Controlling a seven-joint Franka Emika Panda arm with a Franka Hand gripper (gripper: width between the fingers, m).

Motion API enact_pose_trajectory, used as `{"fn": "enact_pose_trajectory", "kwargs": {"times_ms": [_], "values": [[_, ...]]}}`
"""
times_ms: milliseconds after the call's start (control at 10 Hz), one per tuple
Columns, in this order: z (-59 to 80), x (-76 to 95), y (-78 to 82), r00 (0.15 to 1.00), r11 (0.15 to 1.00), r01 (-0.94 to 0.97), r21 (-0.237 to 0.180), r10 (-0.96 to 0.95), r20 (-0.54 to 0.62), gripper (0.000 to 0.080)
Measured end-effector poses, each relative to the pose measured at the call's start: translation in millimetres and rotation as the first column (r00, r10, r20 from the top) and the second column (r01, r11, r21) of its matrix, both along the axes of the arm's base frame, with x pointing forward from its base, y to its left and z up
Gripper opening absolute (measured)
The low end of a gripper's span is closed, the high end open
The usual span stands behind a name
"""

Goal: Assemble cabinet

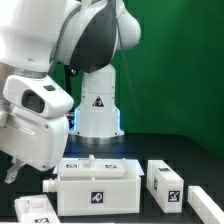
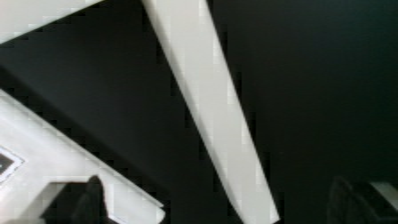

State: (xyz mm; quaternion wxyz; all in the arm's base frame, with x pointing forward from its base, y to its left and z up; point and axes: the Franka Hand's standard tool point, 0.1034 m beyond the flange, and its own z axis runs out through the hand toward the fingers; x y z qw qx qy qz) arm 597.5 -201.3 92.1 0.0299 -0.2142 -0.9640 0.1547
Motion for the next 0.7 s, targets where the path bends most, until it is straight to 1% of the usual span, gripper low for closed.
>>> {"fn": "enact_pose_trajectory", "kwargs": {"times_ms": [100,200,400,600,700], "values": [[18.8,1.0,-3.6,0.998,0.999,0.048,-0.004,-0.047,0.037,0.0643],[30.4,0.8,-3.4,0.995,0.997,0.082,-0.006,-0.081,0.062,0.0648],[24.3,-1.4,-4.0,0.994,0.995,0.095,-0.007,-0.094,0.055,0.0649],[24.2,-1.3,-3.8,0.958,0.963,0.268,-0.014,-0.265,0.109,0.0649],[23.7,-2.2,-4.4,0.921,0.929,0.370,-0.013,-0.364,0.140,0.0649]]}}
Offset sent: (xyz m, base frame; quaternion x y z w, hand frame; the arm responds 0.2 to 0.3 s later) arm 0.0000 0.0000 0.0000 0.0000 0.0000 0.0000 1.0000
